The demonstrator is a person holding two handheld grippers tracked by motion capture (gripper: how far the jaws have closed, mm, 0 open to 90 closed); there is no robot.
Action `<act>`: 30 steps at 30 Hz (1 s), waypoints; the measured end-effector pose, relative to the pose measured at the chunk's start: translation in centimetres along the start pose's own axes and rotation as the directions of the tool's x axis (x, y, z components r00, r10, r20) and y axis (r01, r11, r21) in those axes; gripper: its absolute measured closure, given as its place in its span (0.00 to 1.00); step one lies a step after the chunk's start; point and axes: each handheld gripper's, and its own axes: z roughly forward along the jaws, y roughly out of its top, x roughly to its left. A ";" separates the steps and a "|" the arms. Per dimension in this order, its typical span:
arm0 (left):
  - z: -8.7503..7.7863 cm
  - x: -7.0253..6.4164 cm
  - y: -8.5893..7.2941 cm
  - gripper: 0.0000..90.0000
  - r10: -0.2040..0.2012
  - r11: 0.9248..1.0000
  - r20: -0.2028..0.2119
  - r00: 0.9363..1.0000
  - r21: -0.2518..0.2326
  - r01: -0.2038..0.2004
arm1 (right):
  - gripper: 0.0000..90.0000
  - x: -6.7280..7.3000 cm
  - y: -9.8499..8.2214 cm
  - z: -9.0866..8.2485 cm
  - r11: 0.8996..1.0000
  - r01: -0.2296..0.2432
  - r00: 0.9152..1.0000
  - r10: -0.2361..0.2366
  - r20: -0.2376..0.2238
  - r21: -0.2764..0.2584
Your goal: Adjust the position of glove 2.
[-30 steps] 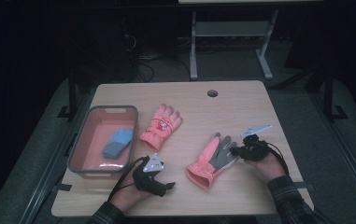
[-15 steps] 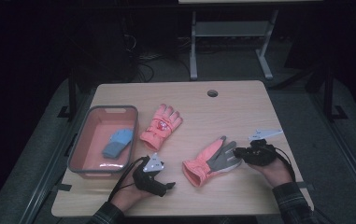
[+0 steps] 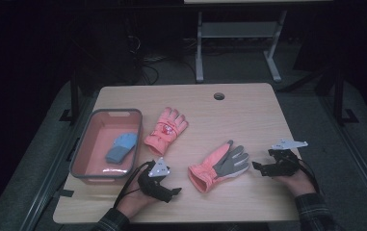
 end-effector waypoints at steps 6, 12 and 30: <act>0.0 -0.1 0.4 0.19 -0.003 1.000 -0.005 1.000 0.021 0.003 | 0.11 -0.4 -0.6 0.7 1.000 0.021 1.000 -0.021 0.001 0.018; -0.3 -0.2 1.2 0.43 -0.034 0.998 0.002 0.999 0.048 0.034 | 0.12 -0.7 -1.0 1.1 0.999 0.040 0.999 -0.040 0.005 0.026; -0.9 2.1 7.3 1.00 -0.100 0.993 -0.079 0.992 0.050 0.104 | 0.09 -0.6 -1.2 1.2 0.999 0.045 0.999 -0.045 -0.001 0.009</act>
